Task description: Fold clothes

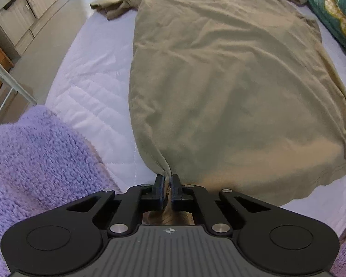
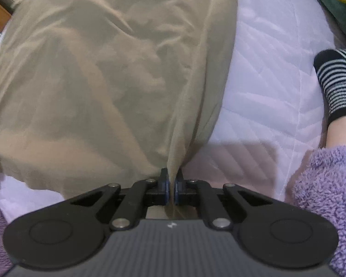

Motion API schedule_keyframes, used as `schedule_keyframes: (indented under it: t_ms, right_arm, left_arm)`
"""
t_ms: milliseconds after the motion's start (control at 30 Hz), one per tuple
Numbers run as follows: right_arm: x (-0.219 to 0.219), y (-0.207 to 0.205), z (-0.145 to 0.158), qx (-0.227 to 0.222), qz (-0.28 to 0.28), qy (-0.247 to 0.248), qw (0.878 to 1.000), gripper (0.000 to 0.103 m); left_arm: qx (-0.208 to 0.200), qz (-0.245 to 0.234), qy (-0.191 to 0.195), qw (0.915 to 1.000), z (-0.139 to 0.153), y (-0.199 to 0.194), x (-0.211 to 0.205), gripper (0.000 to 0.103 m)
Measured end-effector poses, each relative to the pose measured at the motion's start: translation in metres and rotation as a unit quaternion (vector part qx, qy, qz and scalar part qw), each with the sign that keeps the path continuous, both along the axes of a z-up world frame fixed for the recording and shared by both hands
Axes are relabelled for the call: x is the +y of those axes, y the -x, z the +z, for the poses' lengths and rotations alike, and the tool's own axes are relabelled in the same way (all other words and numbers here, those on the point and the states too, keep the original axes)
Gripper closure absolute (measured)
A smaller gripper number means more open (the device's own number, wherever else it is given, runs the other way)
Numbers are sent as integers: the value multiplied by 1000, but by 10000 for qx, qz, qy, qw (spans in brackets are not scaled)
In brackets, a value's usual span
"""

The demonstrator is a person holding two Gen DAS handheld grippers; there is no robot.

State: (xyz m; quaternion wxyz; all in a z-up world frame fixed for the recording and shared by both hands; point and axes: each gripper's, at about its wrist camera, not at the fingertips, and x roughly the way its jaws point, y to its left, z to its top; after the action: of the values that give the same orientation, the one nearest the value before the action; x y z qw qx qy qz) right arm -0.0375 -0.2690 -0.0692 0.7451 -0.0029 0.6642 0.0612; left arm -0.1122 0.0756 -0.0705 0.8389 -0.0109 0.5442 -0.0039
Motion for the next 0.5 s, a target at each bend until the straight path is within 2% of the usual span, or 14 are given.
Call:
schedule_keyframes:
  t_ms: [133, 267, 433, 500]
  right_arm:
    - [-6, -6, 19, -235, -199, -484, 9984, 98]
    - [-12, -13, 42, -594, -420, -1032, 9920, 98]
    - [-38, -16, 84, -1059, -861, -1897, 9723, 98]
    - [-51, -42, 83, -1216, -1012, -2126, 9642, 98]
  left_arm:
    - [-207, -11, 126, 9997, 11, -2, 2, 98]
    - [-621, 2, 375, 9974, 34, -18, 10, 98]
    - [-1056, 175, 818, 9909, 58, -51, 25, 98]
    - [-1230, 280, 890, 9880, 67, -71, 30, 98]
